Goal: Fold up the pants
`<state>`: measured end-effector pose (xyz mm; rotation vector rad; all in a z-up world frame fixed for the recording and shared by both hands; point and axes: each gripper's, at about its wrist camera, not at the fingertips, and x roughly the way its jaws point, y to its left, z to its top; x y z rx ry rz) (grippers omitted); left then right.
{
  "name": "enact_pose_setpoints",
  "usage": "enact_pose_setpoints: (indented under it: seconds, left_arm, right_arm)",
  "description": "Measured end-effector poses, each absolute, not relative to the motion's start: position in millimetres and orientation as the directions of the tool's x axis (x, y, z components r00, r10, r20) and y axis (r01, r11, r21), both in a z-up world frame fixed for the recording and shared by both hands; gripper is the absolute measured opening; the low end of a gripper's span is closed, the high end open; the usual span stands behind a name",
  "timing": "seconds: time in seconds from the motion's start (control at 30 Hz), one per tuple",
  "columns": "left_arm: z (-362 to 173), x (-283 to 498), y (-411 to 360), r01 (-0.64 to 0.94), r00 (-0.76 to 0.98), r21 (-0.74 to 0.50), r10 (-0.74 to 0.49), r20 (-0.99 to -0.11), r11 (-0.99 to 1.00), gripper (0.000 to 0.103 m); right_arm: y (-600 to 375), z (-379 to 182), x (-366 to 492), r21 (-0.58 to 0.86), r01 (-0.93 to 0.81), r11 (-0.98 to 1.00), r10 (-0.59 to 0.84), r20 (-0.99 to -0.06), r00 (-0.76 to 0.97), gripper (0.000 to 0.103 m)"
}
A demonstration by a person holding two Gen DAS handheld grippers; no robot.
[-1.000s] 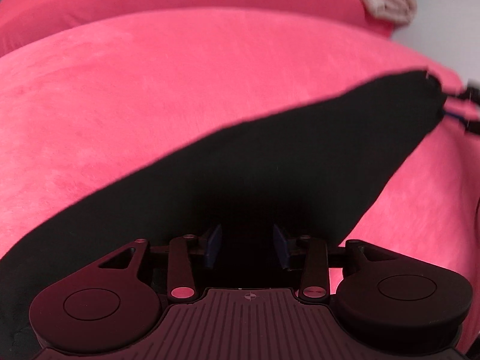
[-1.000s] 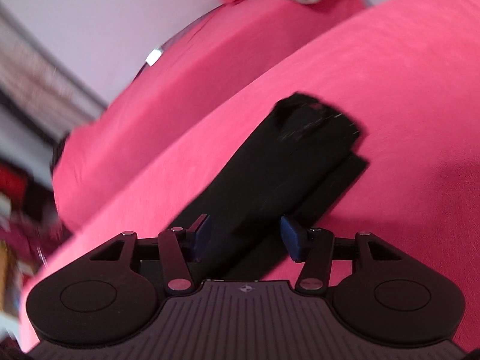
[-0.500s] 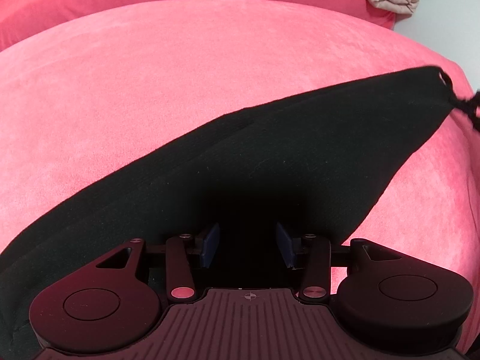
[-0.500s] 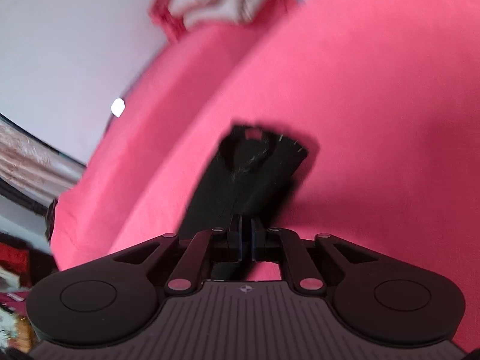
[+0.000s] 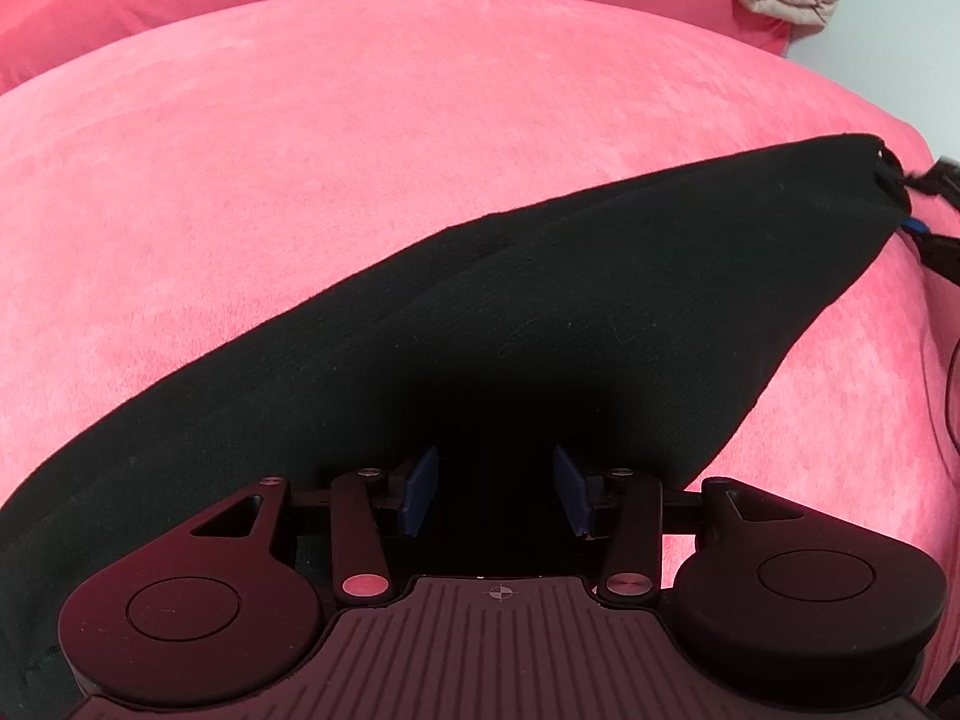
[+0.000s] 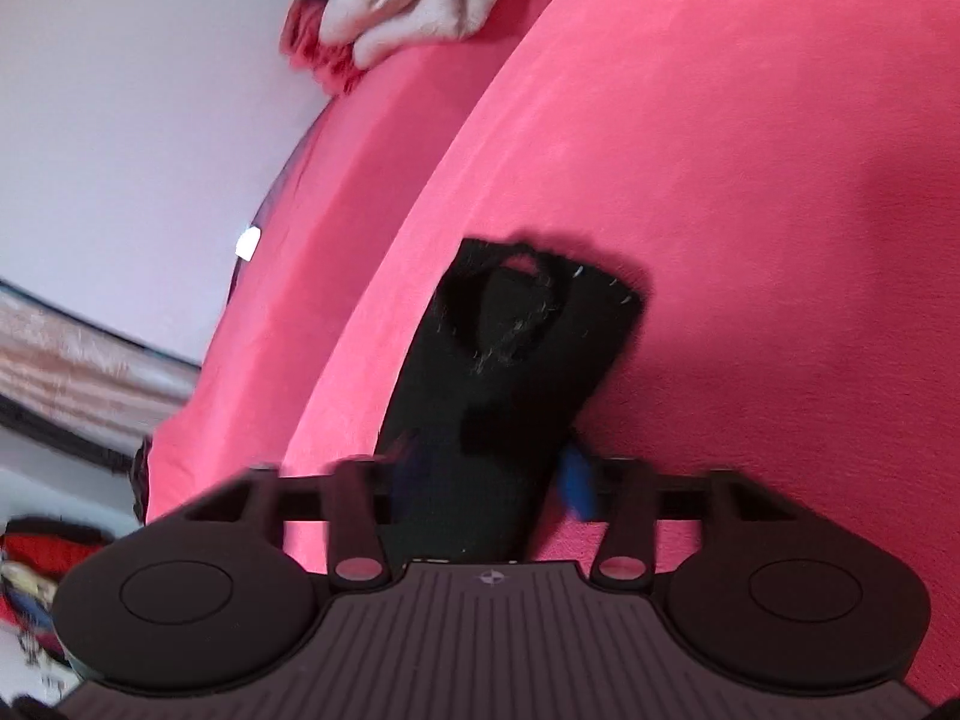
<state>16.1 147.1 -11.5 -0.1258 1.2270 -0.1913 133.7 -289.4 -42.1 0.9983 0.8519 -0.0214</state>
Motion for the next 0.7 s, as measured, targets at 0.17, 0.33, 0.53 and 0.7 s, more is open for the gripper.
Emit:
enact_pose_setpoints:
  seconds: [0.17,0.33,0.53,0.7]
  left_arm:
    - [-12,15,150,0.066,0.329,-0.208,-0.218,-0.919,0.976,0.103]
    - [-11,15,151,0.060,0.328,-0.206,-0.214,-0.920,0.977,0.103]
    - [4,7,146,0.055,0.351,-0.211,-0.217,-0.911,0.976,0.103]
    - [11,4,131,0.079,0.365,-0.250,-0.262,-0.893,0.965,0.103]
  right_arm:
    - [-298,-21,140,0.693,0.331,0.641,0.310,-0.628,0.714,0.011]
    - [-298,-33,140,0.650,0.371,0.663,0.281,-0.675,0.682,0.015]
    - [-315,-26,108,0.740,0.348,0.575,0.349,-0.607,0.714,0.058]
    - [-310,-33,92,0.754,0.300,0.584,0.418,-0.596,0.686,0.057]
